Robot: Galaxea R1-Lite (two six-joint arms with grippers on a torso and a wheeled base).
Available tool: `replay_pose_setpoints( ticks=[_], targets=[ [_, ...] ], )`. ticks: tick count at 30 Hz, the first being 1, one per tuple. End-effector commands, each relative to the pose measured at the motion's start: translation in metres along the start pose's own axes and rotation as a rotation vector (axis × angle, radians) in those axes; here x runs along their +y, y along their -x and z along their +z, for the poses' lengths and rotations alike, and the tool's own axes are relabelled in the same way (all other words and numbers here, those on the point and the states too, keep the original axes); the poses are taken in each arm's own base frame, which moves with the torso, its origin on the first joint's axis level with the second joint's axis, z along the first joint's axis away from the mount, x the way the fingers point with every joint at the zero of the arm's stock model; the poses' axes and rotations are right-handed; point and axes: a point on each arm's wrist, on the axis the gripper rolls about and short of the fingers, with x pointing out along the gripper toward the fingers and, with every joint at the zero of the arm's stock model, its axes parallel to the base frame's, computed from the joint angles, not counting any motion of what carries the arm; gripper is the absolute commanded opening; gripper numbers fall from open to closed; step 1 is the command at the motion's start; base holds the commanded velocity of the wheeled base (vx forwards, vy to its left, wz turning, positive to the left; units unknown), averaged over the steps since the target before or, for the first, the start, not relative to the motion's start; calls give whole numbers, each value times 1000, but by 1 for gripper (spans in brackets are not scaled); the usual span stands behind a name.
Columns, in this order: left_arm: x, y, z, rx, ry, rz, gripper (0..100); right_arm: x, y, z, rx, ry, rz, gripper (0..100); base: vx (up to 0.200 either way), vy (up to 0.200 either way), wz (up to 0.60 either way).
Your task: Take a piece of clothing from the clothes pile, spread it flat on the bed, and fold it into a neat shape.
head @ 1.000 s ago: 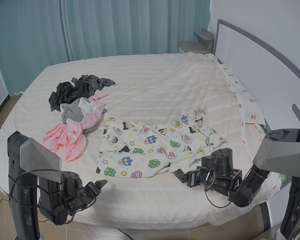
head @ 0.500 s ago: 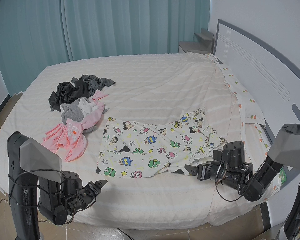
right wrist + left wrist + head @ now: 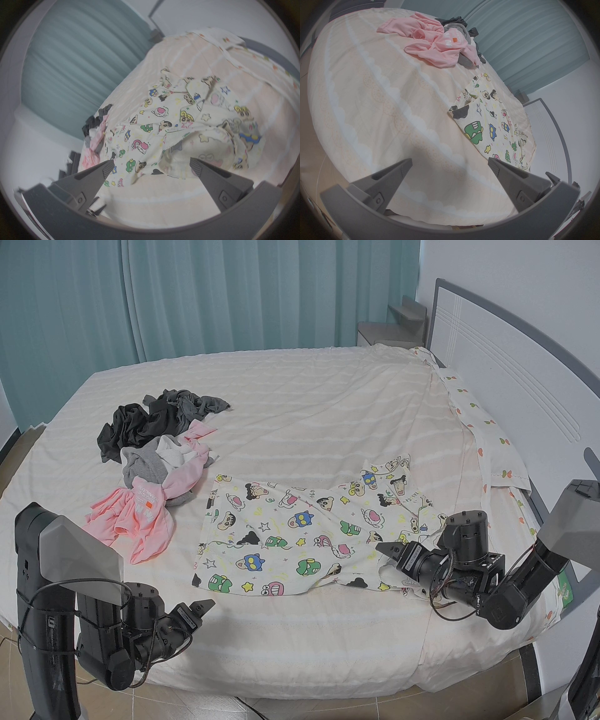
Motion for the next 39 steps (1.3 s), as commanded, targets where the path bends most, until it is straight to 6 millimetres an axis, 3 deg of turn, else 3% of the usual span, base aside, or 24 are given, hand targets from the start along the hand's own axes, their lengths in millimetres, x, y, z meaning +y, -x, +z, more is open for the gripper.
replay_pose_setpoints(
  ticks=[1,11,23,24,39],
  targets=[
    [-2,0,1,-11,0,-15,100,7,-9,16,-24,-113,-4,100,0,0,0],
    [-1,0,1,-10,0,-14,100,-7,-33,41,-46,-310,-91,100,0,0,0],
    [-1,0,1,-12,0,-13,100,-20,-47,43,-27,-376,-175,100,0,0,0],
    [-1,0,1,-12,0,-13,100,-20,-47,43,-27,-376,-175,0,0,0,0],
    [-1,0,1,-12,0,-13,100,-23,-28,37,-12,-370,-204,0,0,0,0]
  ],
)
